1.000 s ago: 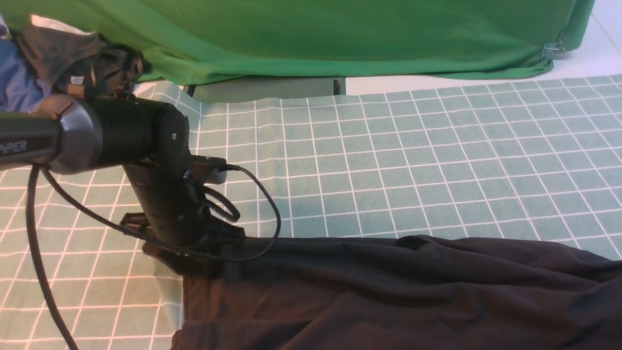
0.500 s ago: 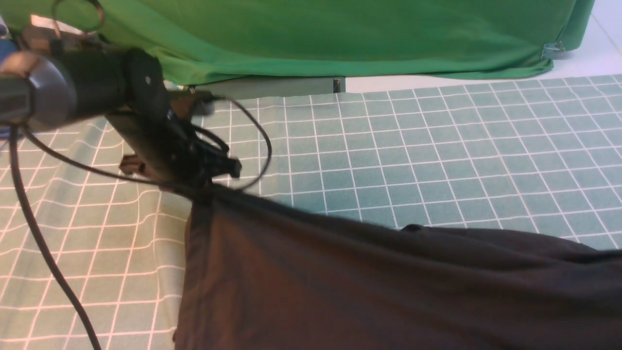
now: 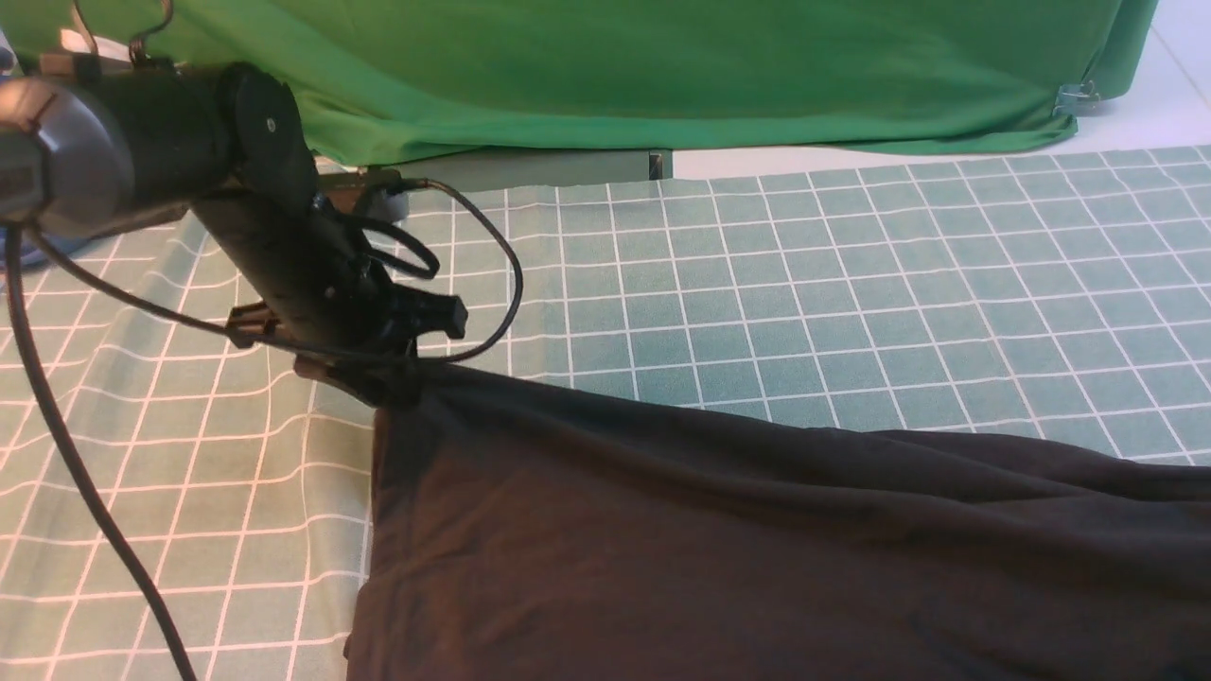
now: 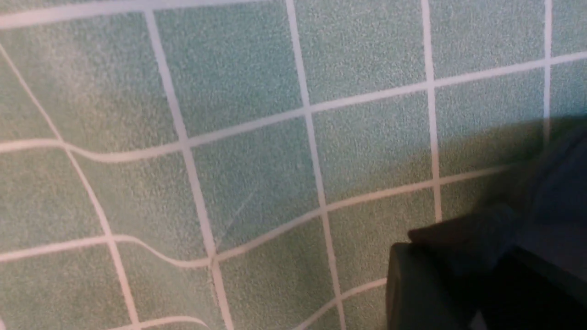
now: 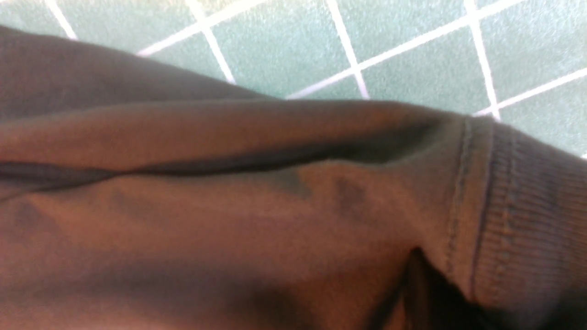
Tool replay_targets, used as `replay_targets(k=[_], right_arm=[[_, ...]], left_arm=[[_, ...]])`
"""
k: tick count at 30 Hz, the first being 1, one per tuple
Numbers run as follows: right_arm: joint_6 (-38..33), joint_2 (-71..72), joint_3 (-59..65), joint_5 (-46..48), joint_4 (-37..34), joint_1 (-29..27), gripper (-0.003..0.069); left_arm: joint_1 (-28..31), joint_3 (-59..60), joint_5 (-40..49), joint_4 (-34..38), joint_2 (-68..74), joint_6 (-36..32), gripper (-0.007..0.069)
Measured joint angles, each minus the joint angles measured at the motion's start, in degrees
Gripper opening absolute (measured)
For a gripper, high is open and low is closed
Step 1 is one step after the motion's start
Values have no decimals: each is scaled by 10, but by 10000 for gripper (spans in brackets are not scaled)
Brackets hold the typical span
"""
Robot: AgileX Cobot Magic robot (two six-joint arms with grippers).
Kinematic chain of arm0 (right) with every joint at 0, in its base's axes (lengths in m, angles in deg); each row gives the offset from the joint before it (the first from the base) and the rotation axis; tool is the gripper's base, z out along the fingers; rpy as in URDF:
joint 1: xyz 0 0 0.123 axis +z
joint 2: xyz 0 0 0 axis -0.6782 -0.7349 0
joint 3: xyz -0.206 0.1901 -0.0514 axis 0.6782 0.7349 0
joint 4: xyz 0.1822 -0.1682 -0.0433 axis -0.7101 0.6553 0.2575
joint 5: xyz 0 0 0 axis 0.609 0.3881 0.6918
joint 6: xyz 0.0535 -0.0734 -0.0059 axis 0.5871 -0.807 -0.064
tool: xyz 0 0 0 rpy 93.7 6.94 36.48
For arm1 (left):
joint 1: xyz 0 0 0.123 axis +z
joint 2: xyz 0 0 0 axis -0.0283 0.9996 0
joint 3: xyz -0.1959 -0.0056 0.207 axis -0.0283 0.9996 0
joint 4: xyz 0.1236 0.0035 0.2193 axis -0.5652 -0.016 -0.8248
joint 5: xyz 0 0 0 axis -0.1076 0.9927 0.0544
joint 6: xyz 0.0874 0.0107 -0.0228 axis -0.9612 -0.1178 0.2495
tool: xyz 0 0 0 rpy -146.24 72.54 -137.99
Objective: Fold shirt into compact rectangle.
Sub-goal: 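Pull the folded dark garment lengthwise by its ends to straighten it flat on the table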
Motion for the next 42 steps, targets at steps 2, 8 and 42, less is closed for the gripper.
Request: replay_targets(k=[2,8,42], right_arm=[[0,0,0,3,-2,0,73],[2,0,21,-11,-3,0,153],[-22,-142,-32,-45,-51,0,106]], left_arm=[[0,-34,22,0,0,4,321],[0,-121,54,0,0,6,498],[0,-163,52,45,0,-11,518]])
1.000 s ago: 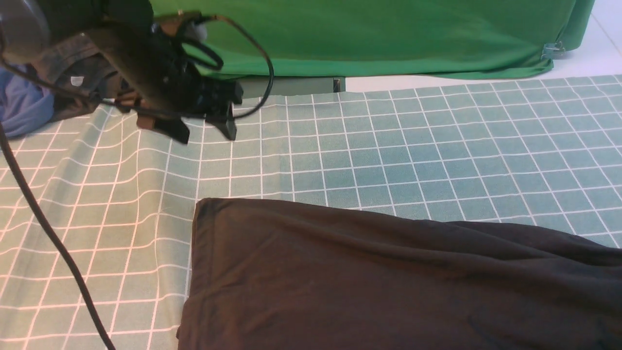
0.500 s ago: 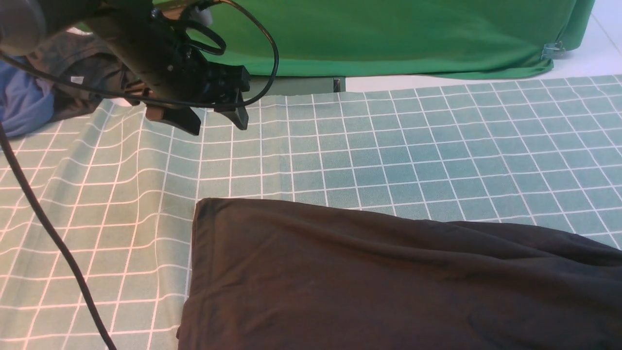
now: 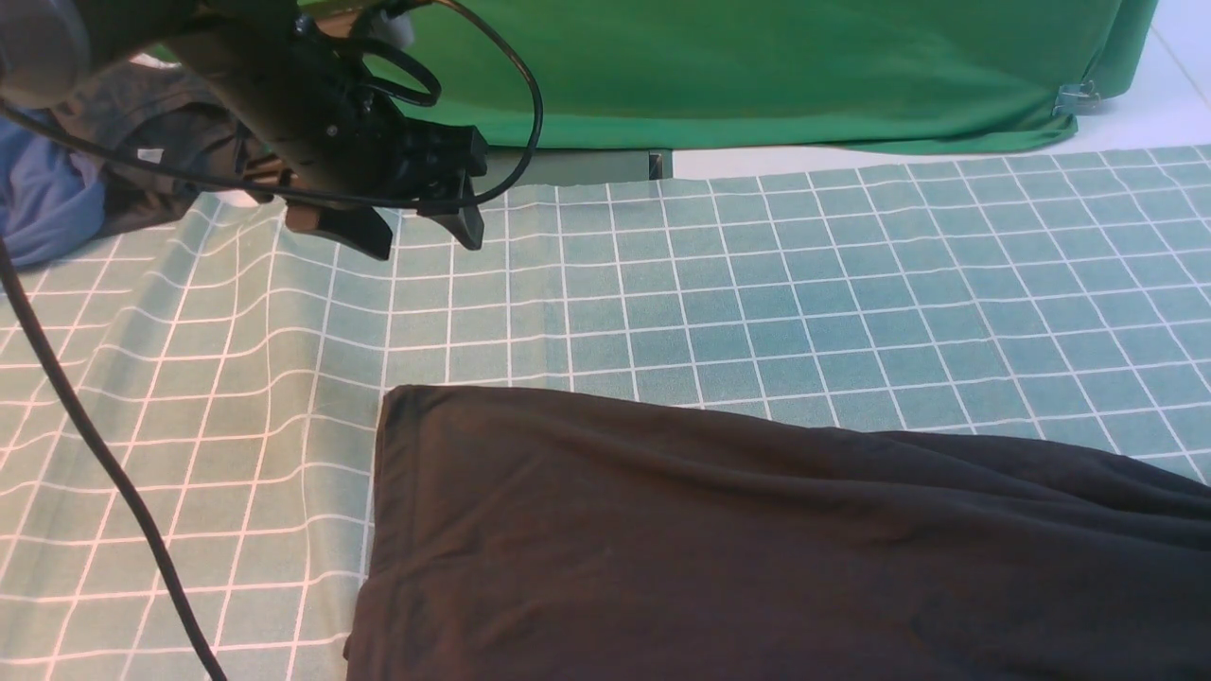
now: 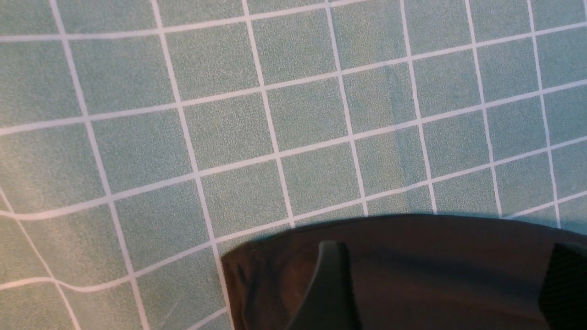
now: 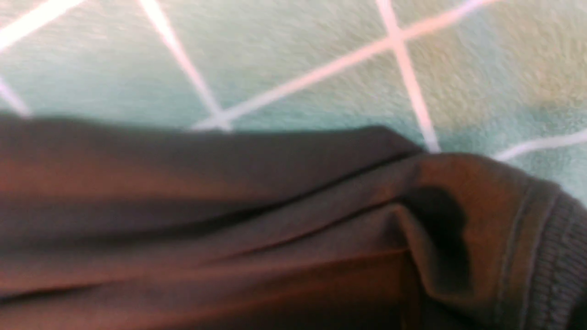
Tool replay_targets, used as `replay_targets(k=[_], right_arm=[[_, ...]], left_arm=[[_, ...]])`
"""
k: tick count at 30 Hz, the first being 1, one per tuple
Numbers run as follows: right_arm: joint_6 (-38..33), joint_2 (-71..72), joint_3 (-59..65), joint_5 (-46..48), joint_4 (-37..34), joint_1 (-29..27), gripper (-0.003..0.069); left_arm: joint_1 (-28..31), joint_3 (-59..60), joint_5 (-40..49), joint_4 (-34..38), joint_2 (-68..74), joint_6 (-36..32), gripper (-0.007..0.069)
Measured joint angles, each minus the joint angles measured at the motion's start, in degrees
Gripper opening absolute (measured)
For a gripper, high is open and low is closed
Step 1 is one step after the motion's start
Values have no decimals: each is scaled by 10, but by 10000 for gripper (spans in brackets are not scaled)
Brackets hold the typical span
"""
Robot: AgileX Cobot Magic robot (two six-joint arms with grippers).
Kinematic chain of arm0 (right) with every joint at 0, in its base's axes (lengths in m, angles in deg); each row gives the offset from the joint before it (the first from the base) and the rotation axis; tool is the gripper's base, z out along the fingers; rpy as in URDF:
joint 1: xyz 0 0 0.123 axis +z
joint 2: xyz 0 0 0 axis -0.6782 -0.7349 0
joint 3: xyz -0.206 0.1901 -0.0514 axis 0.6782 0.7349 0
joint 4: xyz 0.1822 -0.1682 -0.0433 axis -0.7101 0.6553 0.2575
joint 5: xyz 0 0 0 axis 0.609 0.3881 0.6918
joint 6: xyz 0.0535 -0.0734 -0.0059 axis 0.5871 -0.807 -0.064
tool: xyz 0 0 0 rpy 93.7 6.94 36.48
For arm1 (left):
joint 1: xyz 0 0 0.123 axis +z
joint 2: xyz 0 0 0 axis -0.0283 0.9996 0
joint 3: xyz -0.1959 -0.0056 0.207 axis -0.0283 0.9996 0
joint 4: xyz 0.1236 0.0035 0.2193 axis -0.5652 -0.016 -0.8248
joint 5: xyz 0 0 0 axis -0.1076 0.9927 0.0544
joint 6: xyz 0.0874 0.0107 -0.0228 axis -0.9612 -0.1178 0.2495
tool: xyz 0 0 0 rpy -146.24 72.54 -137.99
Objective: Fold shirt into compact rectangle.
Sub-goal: 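Pull the folded dark garment lengthwise by its ends to straighten it flat on the table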
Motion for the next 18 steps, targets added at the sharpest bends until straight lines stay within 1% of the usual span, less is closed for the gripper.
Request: replay_targets(k=[2,7,8,10,13,14,15,18], right_arm=[[11,2,-20,26,16,-6,106],[40,40,-58,59,59,-42,106],[40,40,-59,61,60,-43,106],[54,65,-76,78,67,-48,106],[74,88,-90,94,69,-39,106],[98,109,-98,99,68,-20,106],[113,126,-102,100,61,-4,106],[154,180,-119,101,8,69,106]], left_arm=[[0,0,0,0,-1,0,480],[0,0,-4,-1,-27,-9,309],[0,0,-4,-1,-28,-10,301],[0,0,-3,-3,-45,-23,202],[0,-6,13,-5,-52,-40,106],[0,-10,27,-5,-55,-50,56],[0,-11,34,-5,-55,-54,34],[0,-12,41,-5,-55,-62,13]])
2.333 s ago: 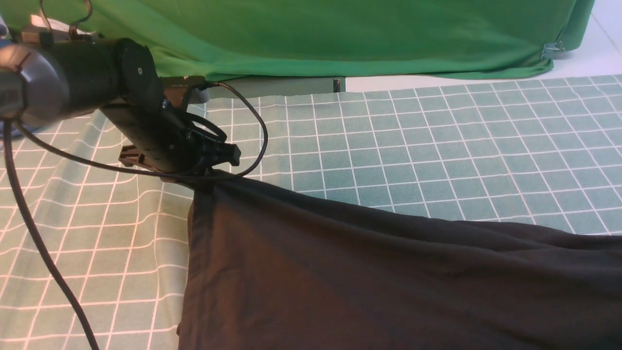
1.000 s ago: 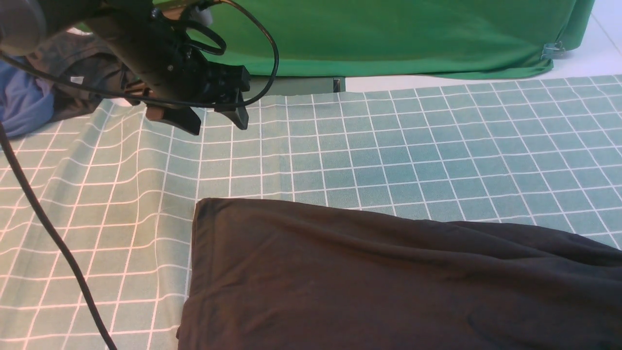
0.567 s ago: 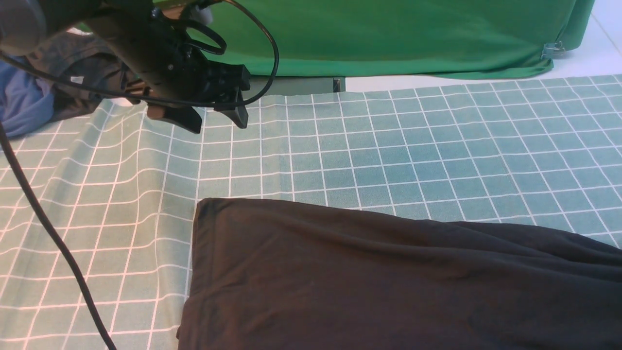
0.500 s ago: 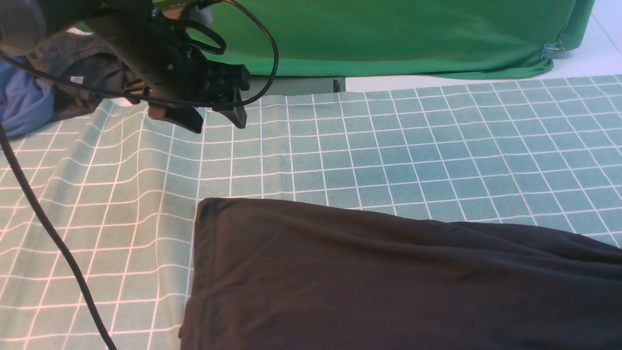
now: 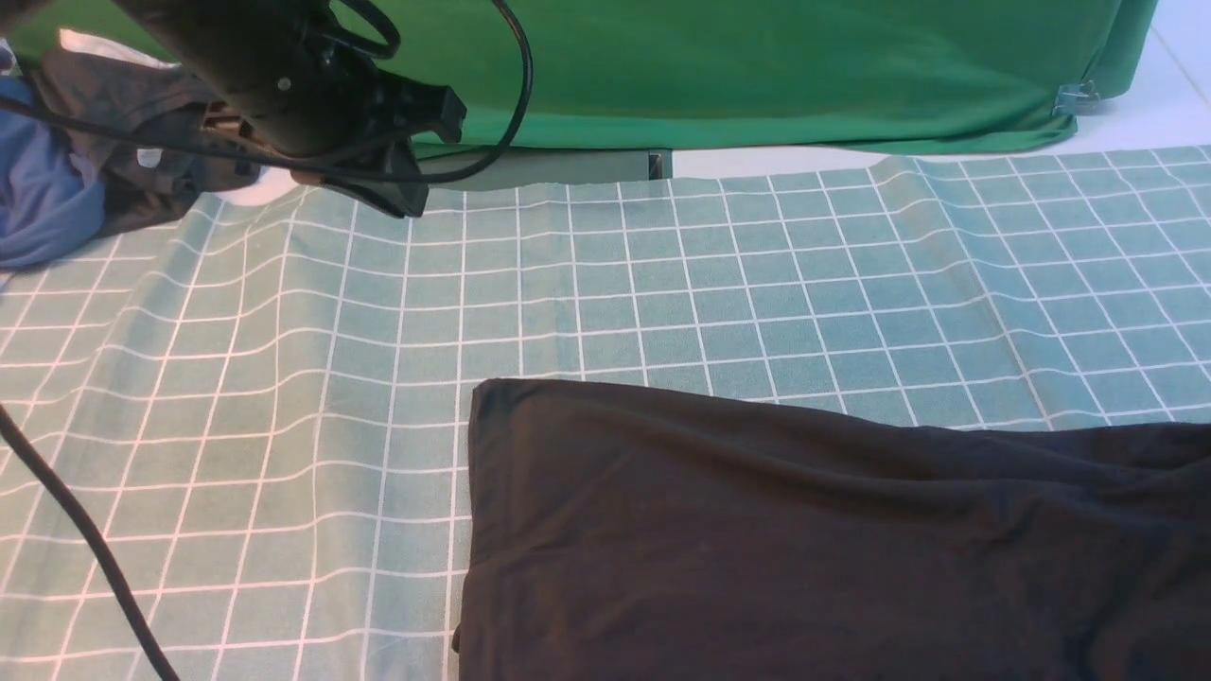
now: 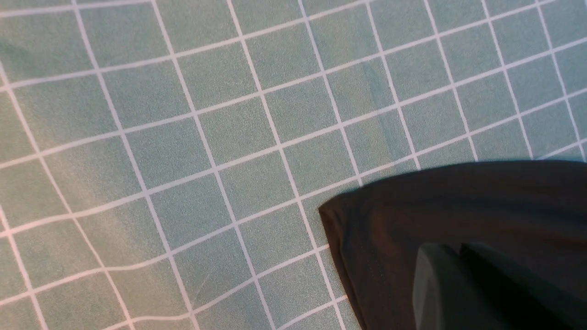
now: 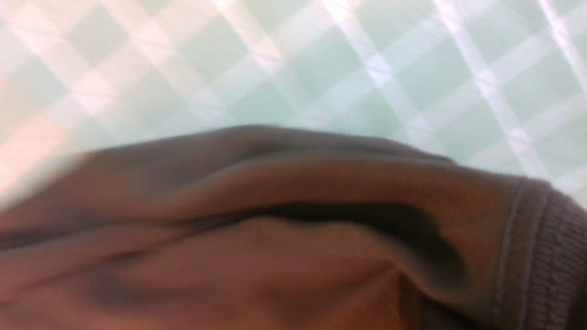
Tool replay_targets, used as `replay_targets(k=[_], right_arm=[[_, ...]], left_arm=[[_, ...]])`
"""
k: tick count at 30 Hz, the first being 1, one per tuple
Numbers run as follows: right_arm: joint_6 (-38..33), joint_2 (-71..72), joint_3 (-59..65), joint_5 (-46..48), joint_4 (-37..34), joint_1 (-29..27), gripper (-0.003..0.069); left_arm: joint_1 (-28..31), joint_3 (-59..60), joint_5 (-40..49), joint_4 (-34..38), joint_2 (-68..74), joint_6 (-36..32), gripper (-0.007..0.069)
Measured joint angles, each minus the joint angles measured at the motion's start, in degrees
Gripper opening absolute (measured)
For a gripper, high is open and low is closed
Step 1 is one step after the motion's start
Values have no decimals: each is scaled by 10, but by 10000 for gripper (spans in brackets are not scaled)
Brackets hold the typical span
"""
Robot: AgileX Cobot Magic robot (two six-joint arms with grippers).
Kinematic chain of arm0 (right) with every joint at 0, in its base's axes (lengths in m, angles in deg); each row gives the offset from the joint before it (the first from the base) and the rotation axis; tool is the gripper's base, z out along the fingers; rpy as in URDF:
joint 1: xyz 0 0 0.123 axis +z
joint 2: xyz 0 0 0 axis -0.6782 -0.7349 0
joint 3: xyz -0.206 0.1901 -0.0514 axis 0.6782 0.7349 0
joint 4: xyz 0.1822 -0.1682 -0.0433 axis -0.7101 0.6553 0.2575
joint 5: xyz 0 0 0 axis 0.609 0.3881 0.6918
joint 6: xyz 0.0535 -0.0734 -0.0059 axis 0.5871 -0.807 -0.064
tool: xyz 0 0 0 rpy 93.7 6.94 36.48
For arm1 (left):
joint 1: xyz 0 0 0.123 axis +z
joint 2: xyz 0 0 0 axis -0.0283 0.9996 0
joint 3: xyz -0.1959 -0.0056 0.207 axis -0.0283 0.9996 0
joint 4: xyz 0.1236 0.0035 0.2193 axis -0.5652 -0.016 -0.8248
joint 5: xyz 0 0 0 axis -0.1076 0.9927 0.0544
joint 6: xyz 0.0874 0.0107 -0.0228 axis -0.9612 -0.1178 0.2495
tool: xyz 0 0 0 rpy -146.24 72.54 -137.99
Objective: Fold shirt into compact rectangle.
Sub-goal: 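Pull the folded dark garment lengthwise by its ends to straighten it flat on the table, then fold the right end of the dark garment over onto its left end with the right gripper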
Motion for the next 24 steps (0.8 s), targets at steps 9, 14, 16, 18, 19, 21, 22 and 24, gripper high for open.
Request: replay_targets(k=[9,14,16,18,19,21,22,24], right_arm=[[122,20,-10,-100,-105,342,106],[165,-40,-10,-214,-110,505,106],[177,-81,-10,-268,-110,558,108],[182,-100,-10,-291,-110,579,111],[185,-119,-10,-314,-110,597,119],[188,-157,-10,-360,-110,630,155],[191,-177,-10,-388,-110,647,207],[192,-207,-10,-412,-113,669,327]], left_arm=[[0,0,3,9,0,-2,13],[0,0,-1,11,0,-2,13],[0,0,-9,15,0,-2,13],[0,0,-10,16,0,-2,13],[0,0,-10,16,0,-2,13],[0,0,-10,16,0,-2,13],[0,0,-11,18,0,-2,13],[0,0,-11,20,0,-2,13]])
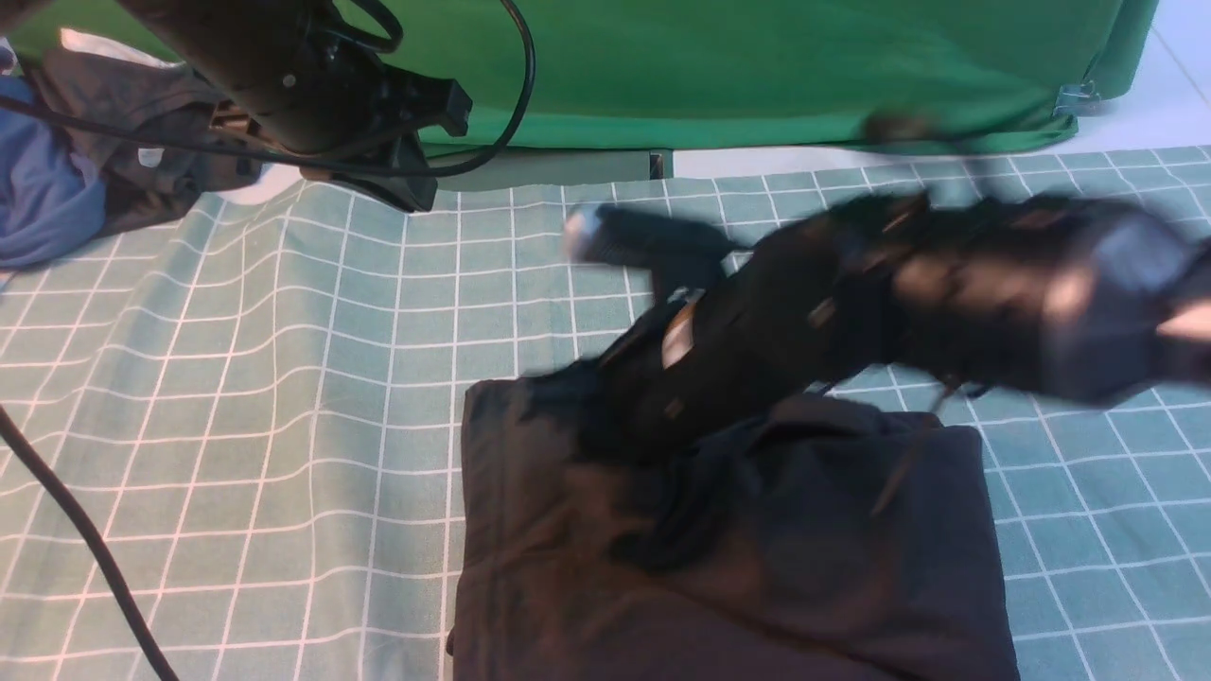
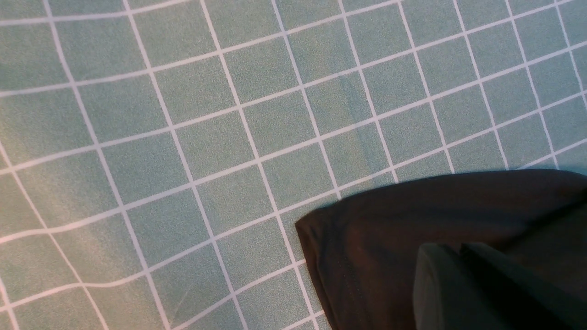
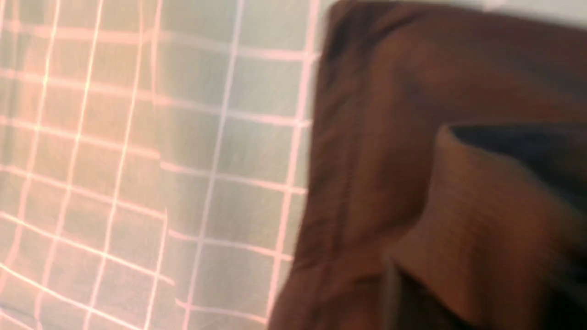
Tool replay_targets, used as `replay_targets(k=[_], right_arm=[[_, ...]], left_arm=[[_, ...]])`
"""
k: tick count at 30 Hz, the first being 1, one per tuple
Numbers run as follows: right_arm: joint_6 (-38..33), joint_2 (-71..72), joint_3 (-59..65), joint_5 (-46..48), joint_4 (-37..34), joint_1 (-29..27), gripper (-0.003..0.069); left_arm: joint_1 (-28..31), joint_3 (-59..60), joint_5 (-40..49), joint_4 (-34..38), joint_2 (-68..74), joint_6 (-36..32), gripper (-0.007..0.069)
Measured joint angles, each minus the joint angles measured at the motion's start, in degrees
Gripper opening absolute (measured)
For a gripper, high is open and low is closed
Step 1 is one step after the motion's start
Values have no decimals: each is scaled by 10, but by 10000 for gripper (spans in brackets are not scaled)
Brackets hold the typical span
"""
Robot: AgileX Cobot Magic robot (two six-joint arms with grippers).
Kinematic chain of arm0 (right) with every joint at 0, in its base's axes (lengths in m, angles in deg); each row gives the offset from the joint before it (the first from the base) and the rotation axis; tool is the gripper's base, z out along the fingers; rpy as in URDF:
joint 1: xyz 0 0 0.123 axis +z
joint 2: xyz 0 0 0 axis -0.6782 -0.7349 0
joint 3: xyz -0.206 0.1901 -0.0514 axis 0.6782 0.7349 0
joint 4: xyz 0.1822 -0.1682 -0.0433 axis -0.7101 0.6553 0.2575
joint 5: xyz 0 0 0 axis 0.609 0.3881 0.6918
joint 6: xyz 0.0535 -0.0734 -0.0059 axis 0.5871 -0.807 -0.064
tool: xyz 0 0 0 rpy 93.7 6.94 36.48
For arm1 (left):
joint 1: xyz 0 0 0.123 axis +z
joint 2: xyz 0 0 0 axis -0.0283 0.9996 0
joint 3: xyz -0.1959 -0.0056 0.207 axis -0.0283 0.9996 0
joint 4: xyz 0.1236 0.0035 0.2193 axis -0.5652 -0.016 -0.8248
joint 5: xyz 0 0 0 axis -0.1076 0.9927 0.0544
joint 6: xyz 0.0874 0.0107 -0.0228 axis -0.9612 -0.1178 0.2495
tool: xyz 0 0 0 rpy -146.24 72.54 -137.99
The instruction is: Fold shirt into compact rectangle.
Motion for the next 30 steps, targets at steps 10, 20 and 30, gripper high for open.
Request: replay_targets(k=[10,20,30], right_arm=[[-84,58,-33,148,-1,-50,549],[-196,184,-52,378,56,-144,40],[-224,202,17,409,102,-207,169]], left_arm=[[0,0,-1,-1,0,15,13],[0,0,15,0,0,19,13],[0,0,67,0,0,21,13]])
